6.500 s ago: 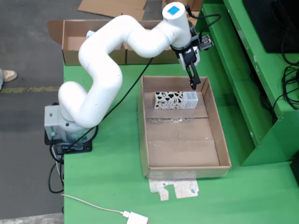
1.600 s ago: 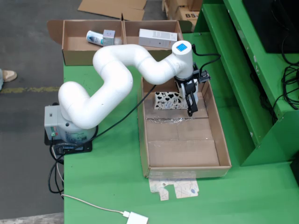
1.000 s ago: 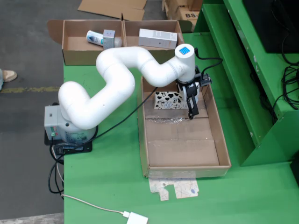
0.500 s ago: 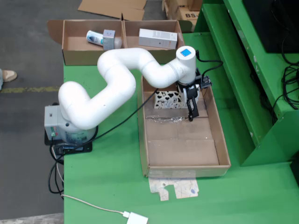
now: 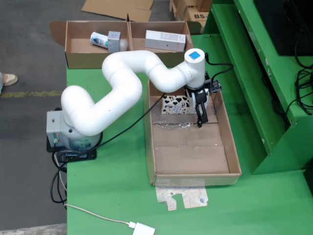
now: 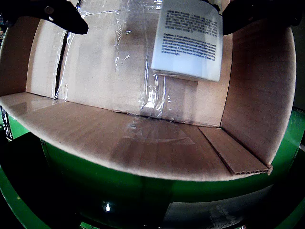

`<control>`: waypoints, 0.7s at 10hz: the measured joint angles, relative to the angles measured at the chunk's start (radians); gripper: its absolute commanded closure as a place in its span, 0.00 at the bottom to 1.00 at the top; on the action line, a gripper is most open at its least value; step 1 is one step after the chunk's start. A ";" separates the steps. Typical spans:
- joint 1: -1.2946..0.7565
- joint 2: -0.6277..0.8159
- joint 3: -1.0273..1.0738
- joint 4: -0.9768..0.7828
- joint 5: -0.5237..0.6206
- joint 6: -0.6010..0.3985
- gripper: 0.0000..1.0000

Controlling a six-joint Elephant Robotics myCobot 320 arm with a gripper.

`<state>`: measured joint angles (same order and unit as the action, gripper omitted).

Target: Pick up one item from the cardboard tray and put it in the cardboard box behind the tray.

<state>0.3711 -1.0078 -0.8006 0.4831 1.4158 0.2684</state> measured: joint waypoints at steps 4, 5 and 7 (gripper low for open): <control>0.002 0.000 0.000 0.000 0.006 0.000 0.50; 0.005 0.000 0.000 0.000 0.006 0.000 0.60; 0.012 0.000 0.000 0.000 0.009 0.005 0.80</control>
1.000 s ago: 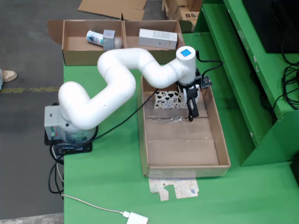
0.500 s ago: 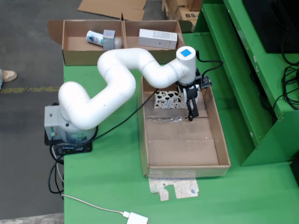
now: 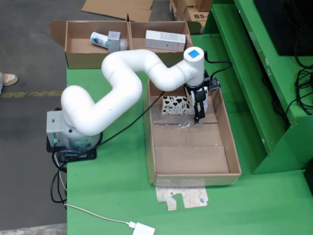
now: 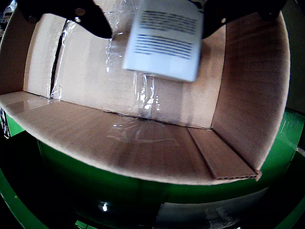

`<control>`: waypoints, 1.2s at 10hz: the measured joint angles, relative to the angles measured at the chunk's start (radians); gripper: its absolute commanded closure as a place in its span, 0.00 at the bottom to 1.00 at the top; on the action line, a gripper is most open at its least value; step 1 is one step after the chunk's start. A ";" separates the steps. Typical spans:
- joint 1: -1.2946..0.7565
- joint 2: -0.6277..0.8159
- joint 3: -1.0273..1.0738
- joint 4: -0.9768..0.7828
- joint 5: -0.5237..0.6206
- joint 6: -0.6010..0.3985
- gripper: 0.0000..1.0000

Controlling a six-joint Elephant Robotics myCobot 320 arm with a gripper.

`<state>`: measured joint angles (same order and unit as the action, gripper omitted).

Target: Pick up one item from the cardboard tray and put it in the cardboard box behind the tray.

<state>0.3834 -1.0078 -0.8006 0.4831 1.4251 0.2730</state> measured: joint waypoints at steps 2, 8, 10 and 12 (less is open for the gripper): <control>0.002 0.000 0.001 0.000 0.003 0.000 1.00; 0.000 0.000 0.006 0.000 0.001 0.002 1.00; 0.000 0.000 0.006 0.000 0.001 0.002 1.00; 0.000 0.000 0.006 0.000 0.001 0.002 1.00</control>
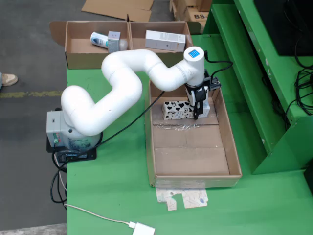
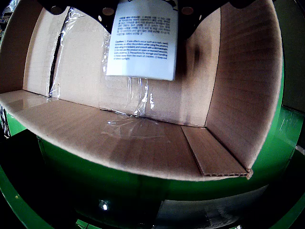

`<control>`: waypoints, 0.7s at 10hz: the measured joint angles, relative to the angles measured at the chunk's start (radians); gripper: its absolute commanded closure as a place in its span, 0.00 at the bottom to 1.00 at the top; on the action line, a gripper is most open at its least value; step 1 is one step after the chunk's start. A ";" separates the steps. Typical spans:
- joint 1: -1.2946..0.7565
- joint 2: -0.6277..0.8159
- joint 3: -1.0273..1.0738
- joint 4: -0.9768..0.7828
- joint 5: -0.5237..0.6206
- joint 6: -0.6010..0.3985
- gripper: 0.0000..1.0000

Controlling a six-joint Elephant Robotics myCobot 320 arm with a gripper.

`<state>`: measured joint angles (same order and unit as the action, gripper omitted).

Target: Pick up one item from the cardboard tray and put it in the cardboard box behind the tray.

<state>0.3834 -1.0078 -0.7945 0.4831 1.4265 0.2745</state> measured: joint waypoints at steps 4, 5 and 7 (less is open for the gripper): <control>0.000 0.002 -0.005 0.008 0.000 0.000 1.00; 0.000 0.025 -0.046 0.040 -0.003 0.000 1.00; -0.009 0.084 -0.143 0.084 -0.003 -0.002 1.00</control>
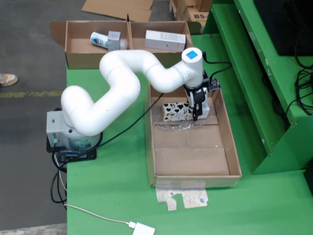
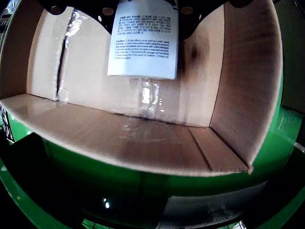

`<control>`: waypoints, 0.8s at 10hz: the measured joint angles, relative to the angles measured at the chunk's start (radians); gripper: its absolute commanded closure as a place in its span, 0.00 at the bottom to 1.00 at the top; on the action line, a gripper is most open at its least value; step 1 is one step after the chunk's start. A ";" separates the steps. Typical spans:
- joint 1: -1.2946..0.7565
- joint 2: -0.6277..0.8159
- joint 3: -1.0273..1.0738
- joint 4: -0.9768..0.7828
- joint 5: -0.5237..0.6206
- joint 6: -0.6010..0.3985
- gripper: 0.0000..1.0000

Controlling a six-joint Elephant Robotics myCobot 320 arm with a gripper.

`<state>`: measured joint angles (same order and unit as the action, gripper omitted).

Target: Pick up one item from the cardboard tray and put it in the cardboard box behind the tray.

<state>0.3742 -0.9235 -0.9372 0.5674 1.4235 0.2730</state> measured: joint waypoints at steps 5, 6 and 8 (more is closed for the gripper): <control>-0.006 0.196 -0.123 -0.006 -0.034 0.002 1.00; -0.005 0.227 -0.123 -0.021 -0.038 0.005 1.00; -0.006 0.293 -0.150 -0.028 -0.045 0.005 1.00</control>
<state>0.3681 -0.6304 -1.0875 0.5398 1.3790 0.2775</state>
